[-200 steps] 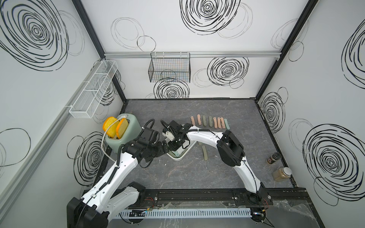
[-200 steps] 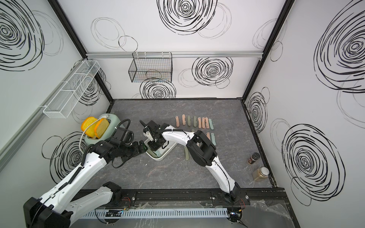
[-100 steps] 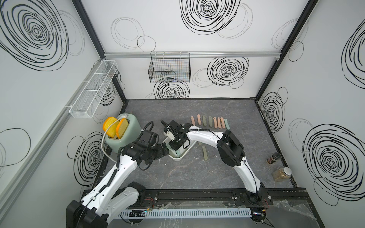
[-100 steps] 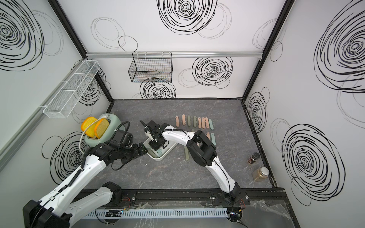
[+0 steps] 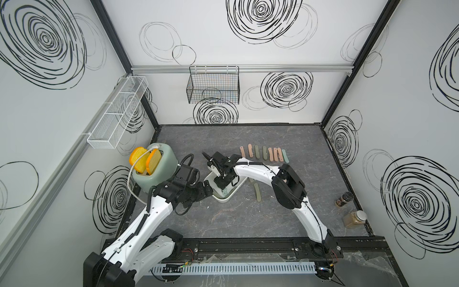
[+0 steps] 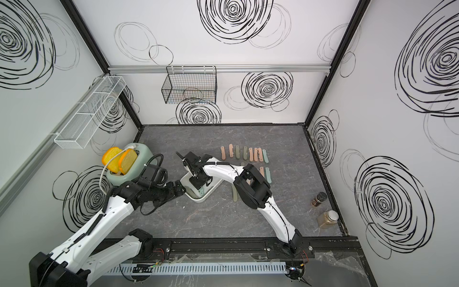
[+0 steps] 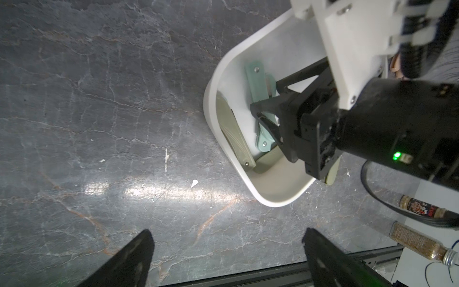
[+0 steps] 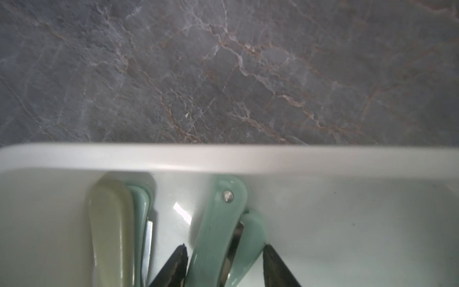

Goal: Take the fruit knife out of the storage box
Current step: Pick up the fruit knife from the storage box.

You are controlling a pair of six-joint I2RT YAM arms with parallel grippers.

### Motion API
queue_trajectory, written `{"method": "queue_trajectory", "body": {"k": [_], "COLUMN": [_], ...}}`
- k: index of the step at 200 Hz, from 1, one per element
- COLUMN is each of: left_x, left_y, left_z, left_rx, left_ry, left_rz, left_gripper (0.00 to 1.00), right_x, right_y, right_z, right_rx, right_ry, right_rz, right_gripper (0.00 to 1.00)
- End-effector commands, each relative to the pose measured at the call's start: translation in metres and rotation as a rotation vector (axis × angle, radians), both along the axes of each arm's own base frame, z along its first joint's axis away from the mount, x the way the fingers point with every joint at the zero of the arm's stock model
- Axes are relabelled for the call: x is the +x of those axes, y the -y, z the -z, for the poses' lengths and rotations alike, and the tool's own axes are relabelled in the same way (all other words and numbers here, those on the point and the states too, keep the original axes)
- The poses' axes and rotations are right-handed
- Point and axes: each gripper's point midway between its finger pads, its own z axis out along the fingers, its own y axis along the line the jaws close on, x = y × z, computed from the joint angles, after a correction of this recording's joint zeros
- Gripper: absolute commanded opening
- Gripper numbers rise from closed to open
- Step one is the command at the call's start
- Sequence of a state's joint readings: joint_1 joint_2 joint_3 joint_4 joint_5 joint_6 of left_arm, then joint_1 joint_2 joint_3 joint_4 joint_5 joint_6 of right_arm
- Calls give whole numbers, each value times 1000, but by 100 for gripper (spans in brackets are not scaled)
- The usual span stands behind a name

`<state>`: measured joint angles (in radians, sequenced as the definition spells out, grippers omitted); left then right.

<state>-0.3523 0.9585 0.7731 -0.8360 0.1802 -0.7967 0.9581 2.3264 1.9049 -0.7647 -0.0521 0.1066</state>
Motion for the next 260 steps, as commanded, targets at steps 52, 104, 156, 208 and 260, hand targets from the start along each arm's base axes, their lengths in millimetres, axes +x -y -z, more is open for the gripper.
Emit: {"method": "queue_trajectory", "body": {"k": [52, 104, 156, 208, 260], "left_x": [1, 0, 0, -1, -1], "left_y": [-1, 0, 2, 5, 6], "left_z": [-1, 1, 3, 6, 7], "left_rx": [-21, -33, -40, -50, -58], "left_ry": [17, 15, 8, 4, 2], "left_rz": [-29, -32, -26, -16, -13], "left_gripper": [98, 98, 98, 98, 98], "right_x": [-6, 7, 8, 10, 13], "right_y": [17, 18, 21, 20, 21], "right_z": [12, -11, -5, -9, -16], "right_rx": [-84, -40, -52, -49, -51], "right_ry": [-21, 14, 0, 1, 17], "right_rz": [18, 52, 57, 67, 67], "right_gripper": [31, 36, 31, 35, 34]}}
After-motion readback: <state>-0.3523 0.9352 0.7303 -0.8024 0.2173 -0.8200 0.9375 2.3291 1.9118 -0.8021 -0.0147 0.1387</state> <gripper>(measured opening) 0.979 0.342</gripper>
